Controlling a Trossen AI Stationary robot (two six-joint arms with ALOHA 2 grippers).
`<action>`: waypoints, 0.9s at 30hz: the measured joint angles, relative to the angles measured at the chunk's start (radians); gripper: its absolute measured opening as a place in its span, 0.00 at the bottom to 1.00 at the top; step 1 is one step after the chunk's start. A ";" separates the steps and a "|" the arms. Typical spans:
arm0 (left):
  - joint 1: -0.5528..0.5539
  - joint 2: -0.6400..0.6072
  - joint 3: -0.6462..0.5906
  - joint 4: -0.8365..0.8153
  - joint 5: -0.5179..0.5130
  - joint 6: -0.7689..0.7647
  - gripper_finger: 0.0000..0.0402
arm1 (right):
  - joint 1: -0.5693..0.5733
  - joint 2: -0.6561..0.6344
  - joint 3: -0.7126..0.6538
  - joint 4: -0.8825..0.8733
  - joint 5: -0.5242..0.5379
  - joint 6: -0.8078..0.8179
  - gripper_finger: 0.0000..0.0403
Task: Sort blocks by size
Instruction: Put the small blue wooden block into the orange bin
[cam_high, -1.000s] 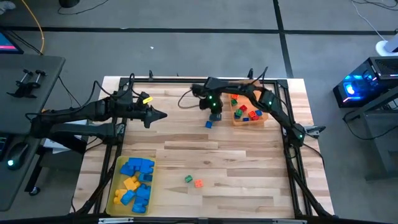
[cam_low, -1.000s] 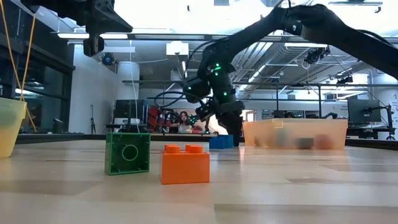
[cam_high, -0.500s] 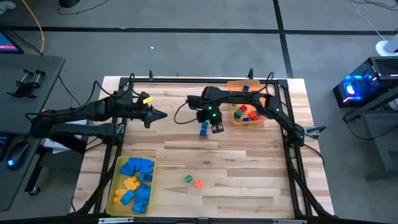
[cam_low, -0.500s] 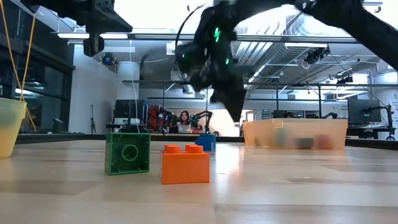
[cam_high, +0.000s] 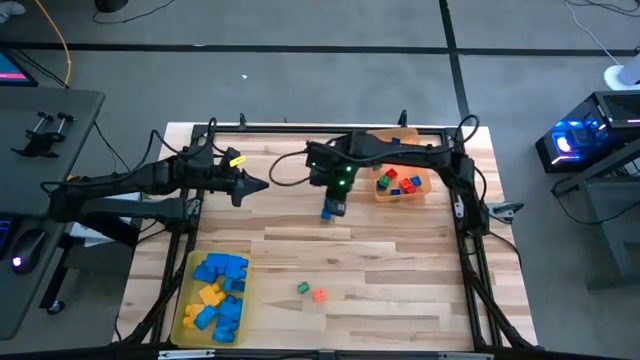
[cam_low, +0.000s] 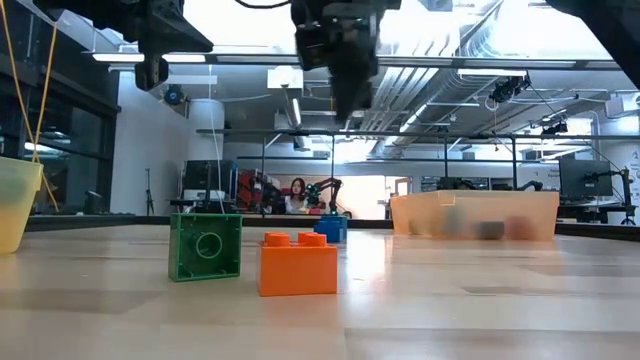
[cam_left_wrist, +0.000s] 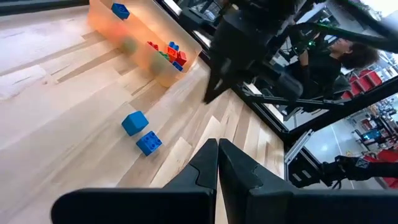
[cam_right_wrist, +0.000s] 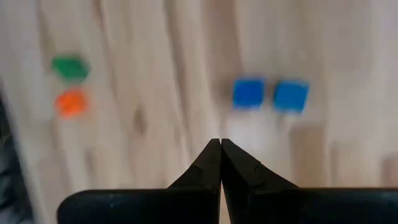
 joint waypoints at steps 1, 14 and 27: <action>0.000 0.000 0.000 0.000 0.000 0.004 0.00 | 0.006 0.006 0.000 0.038 0.013 0.002 0.00; 0.001 0.000 0.000 0.000 0.000 0.019 0.00 | 0.043 0.107 0.000 0.094 0.217 0.089 0.43; 0.000 0.000 0.000 -0.005 0.008 0.083 0.00 | 0.072 0.221 0.000 0.182 0.402 -0.034 0.74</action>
